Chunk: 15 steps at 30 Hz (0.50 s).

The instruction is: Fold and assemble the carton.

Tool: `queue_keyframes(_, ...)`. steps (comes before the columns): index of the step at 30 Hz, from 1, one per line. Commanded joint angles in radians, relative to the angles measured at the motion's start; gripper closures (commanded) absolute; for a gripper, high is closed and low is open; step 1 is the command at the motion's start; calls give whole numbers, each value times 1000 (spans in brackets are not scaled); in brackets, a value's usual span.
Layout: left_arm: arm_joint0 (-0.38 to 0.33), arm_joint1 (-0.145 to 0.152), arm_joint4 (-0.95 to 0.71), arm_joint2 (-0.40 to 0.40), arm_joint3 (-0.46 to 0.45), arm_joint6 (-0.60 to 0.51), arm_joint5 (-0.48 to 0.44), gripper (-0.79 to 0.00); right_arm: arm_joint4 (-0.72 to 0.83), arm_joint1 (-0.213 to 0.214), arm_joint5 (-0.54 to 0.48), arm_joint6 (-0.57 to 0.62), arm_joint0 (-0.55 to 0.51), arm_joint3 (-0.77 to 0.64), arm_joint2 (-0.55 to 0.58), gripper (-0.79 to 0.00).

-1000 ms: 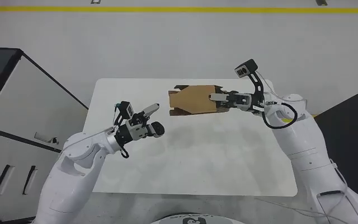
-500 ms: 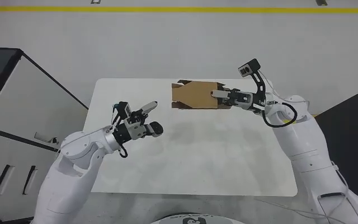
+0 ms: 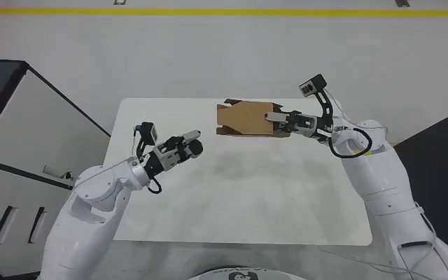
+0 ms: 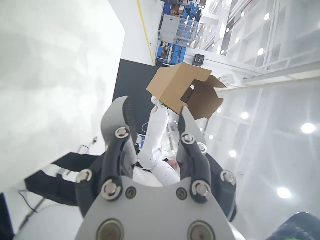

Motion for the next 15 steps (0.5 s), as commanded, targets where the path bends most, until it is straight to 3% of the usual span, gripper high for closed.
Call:
queue_keyframes(1,4,3,133,-2,-15,12,-95,0,13,-1,28,-20,-11,-12,-3,0)
queue_keyframes(4,12,4,258,4,-29,43,-238,0,5,1,70,-11,-13,-12,-2,0)
queue_keyframes(12,13,4,273,4,-30,54,-252,0,11,2,123,9,-5,-6,-2,0)
queue_keyframes(15,6,11,468,19,-69,36,-305,0,12,2,126,4,-8,-8,-3,0)
